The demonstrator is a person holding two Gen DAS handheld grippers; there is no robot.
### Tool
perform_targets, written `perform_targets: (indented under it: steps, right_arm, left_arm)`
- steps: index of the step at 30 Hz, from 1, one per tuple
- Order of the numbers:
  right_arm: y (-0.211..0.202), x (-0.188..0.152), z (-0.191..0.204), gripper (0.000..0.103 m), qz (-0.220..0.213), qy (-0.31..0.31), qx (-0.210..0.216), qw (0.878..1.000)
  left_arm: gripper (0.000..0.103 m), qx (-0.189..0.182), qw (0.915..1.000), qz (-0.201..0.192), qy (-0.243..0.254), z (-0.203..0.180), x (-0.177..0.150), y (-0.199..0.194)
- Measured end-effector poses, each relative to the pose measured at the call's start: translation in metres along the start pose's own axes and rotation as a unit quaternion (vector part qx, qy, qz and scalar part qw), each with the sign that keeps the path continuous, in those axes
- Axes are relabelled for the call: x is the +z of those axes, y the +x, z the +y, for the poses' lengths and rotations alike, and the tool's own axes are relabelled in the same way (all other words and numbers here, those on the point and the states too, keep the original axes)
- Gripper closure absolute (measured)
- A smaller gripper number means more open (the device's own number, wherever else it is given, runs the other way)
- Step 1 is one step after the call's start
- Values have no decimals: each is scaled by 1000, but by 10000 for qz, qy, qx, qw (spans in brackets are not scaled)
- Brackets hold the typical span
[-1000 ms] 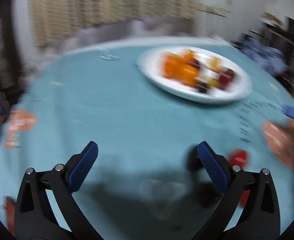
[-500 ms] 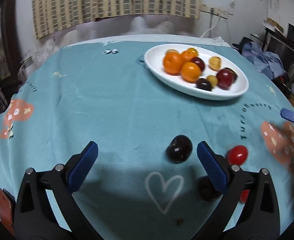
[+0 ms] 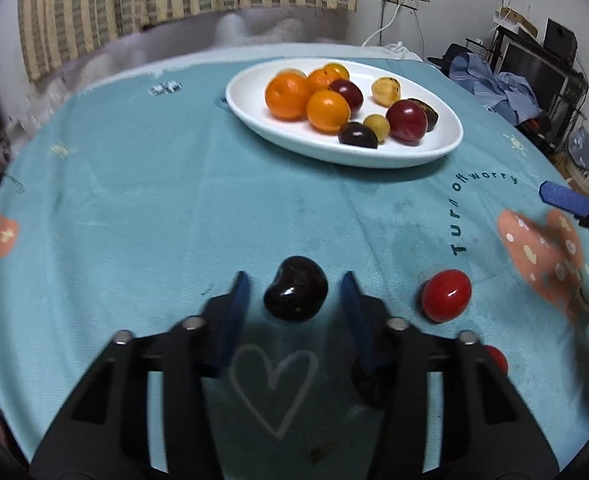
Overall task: Organize fruits
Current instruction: 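Grasp another dark plum with the left tool while the right tool grasps a red fruit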
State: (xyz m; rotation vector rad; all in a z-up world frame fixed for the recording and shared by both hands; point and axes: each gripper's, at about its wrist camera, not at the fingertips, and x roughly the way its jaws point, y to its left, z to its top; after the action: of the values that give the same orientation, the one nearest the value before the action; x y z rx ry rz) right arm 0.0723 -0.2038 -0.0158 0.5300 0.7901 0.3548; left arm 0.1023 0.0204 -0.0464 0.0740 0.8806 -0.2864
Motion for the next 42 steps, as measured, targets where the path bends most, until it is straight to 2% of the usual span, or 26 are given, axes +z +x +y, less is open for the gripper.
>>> perform_targets:
  steps: [3,7,10,14,18,22,24,28,29,31,42]
  right_arm:
    - [3,-1,3,5,29,-84,-35,10000]
    - [9,-6,10,5,146,-312,-43,9994]
    - [15,-14,23,5,301,-630,114,9975]
    - [36,-28,43,24,717,-1116,149,9910]
    - [56,-40,51,34,1025,-1386,-5,9850]
    - [62,-49,58,45,1076,-1719,-234,9789]
    - [66,-54,62,60,1053,-1927,-420,9747]
    - [76,-67,74,65,1005,-2489,-806,9599]
    - [77,-68,77,69,999,-2586,-826,9572]
    - [76,-68,77,73,984,-2586,-780,9578]
    - [50,-38,51,74,574,-1935,-614,9775]
  left_arm:
    - [71,-123,9999,-25,-107,3,3,2]
    - [72,-150,9998,-64,-129,2,5,3]
    - [72,176,9996,-159,-135,10,6,-3]
    - [72,163,9987,-175,-447,27,7,-5]
    - [72,209,9990,-139,-373,24,7,-3]
    - [72,202,9989,-105,-415,27,7,-1]
    - [72,196,9989,-55,-431,28,7,2]
    - [72,203,9989,-36,-420,28,7,2]
    - [72,206,9989,-34,-414,28,6,2]
    - [72,200,9989,-32,-415,28,6,2]
    - [72,25,9994,-225,-264,13,7,-8]
